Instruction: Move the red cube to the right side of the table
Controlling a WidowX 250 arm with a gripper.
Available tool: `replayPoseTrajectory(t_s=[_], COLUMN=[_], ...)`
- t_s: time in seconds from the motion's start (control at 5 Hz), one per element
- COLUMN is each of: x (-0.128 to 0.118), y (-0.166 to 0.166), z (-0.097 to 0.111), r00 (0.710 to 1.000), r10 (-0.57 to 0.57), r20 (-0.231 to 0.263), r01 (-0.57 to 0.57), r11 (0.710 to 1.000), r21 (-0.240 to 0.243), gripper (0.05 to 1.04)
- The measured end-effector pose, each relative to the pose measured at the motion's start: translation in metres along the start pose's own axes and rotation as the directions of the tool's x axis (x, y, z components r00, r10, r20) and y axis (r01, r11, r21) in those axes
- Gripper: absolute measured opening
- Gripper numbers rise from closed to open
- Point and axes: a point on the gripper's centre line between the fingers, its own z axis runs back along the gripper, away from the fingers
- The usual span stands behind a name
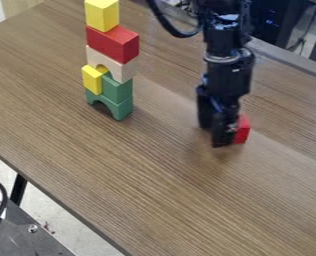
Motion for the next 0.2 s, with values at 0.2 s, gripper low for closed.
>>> replayPoseTrajectory(t_s=[0.2], x=[-0.0071], y=[0.0078], z=[0.0442], r00=[0.998], r10=[0.063], r20=[0.018], r01=[-0.064], r11=[0.994], r21=[0.090], gripper=[0.992])
